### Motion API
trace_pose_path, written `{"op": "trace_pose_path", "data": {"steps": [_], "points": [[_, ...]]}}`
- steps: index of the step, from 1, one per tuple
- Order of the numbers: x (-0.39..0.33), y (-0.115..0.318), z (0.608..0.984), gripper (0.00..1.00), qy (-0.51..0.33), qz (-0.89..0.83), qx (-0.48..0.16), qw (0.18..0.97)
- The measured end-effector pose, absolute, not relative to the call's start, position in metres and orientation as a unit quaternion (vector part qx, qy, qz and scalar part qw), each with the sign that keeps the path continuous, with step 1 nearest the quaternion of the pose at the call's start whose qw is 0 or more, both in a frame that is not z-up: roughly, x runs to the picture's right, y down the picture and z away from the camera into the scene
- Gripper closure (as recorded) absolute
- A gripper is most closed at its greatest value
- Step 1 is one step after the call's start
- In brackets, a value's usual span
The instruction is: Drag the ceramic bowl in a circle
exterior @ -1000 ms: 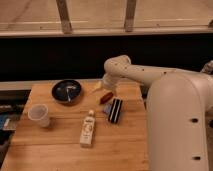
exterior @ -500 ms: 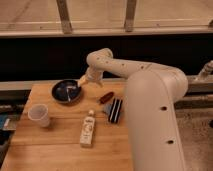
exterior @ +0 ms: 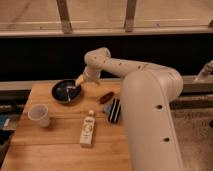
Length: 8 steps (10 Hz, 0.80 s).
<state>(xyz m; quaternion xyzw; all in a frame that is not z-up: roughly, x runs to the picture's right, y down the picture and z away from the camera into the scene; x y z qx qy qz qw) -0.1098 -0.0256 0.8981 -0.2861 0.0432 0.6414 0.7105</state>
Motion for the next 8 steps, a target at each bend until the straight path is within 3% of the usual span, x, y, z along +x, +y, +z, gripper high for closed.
{"op": "trace_pose_path", "data": {"steps": [3, 8], "points": [[-0.123, -0.029, 0.913, 0.2, 0.016, 0.643, -0.288, 0.709], [-0.204, -0.015, 0.967, 0.2, -0.012, 0.614, -0.328, 0.718]]}}
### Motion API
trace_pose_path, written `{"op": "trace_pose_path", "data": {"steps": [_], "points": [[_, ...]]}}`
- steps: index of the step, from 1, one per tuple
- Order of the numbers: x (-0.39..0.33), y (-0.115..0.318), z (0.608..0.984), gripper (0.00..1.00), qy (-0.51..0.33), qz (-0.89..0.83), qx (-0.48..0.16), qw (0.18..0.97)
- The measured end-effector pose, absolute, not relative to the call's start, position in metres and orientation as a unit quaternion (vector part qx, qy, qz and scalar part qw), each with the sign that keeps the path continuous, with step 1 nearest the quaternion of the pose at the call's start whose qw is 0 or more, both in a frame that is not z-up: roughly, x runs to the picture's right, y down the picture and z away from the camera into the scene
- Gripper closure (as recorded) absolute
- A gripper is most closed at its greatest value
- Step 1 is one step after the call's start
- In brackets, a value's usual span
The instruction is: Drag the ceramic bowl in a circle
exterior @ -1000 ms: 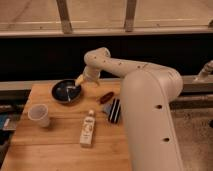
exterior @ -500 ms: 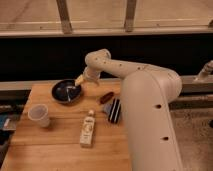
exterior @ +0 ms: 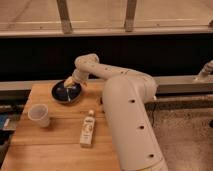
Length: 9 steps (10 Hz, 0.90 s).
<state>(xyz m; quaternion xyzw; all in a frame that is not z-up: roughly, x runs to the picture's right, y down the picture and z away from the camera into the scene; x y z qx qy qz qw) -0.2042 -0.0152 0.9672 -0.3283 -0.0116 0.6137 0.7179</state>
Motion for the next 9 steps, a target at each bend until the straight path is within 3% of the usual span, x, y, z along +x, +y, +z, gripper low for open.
{"op": "trace_pose_path", "data": {"steps": [2, 3, 7, 9], "points": [[-0.212, 0.003, 0.982, 0.21, 0.008, 0.6, -0.345, 0.722], [-0.206, 0.01, 0.985, 0.28, 0.02, 0.596, -0.349, 0.722], [-0.183, 0.022, 0.965, 0.72, 0.066, 0.586, -0.342, 0.732], [-0.174, 0.031, 0.957, 0.89, 0.085, 0.584, -0.342, 0.731]]}}
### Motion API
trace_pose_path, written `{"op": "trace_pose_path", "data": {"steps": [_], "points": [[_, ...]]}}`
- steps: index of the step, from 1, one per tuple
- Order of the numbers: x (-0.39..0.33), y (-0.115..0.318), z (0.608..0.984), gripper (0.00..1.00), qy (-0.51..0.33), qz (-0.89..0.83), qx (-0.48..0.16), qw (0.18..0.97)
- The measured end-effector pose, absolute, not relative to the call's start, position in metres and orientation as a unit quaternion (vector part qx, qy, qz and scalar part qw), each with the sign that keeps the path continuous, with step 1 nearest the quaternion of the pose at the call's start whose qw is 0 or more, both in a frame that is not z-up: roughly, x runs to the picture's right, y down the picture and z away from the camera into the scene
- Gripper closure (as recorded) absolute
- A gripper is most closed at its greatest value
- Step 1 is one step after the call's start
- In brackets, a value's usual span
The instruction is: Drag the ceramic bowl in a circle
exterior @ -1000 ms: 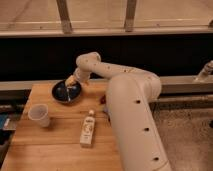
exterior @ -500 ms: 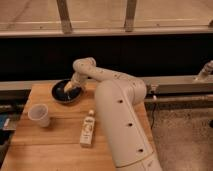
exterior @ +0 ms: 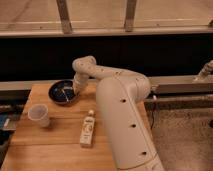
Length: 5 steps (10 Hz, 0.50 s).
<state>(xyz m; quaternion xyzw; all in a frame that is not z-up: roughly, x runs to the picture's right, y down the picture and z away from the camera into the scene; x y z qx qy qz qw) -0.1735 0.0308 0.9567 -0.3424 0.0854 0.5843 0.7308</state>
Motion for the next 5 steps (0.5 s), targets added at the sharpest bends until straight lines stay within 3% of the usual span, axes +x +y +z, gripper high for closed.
{"op": "trace_pose_path", "data": {"steps": [1, 5], "points": [[-0.163, 0.041, 0.95, 0.98, 0.102, 0.584, -0.344, 0.728], [-0.1, 0.058, 0.932, 1.0, 0.17, 0.598, -0.322, 0.714]]}}
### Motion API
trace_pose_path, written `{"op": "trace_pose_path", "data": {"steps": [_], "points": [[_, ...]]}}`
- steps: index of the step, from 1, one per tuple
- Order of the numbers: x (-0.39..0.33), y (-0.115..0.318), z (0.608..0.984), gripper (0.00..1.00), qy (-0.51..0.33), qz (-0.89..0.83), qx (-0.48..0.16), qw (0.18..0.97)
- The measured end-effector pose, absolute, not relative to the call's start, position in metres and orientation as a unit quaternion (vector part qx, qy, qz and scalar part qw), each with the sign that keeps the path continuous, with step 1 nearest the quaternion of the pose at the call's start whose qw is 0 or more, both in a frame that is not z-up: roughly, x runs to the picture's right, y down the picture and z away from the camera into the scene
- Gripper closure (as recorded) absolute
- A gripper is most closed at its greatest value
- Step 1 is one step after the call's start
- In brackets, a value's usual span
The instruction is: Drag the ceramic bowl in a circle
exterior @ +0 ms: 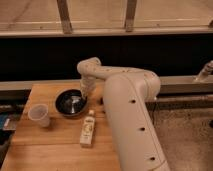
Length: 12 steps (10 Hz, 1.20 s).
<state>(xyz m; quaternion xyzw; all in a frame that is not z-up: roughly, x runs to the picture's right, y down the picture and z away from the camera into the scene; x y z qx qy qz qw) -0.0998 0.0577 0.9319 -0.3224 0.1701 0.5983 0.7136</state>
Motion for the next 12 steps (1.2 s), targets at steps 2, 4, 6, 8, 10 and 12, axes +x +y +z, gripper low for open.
{"op": "trace_pose_path", "data": {"steps": [2, 4, 6, 8, 10, 12], "points": [[-0.059, 0.049, 0.928, 1.0, 0.202, 0.614, -0.3, 0.702], [-0.032, 0.034, 0.933, 1.0, 0.216, 0.62, -0.283, 0.699], [-0.024, 0.016, 0.945, 1.0, 0.218, 0.619, -0.276, 0.702], [-0.035, 0.0, 0.958, 1.0, 0.212, 0.616, -0.277, 0.706], [-0.073, -0.024, 0.973, 1.0, 0.189, 0.606, -0.291, 0.716], [-0.12, -0.041, 0.978, 1.0, 0.157, 0.582, -0.316, 0.732]]}}
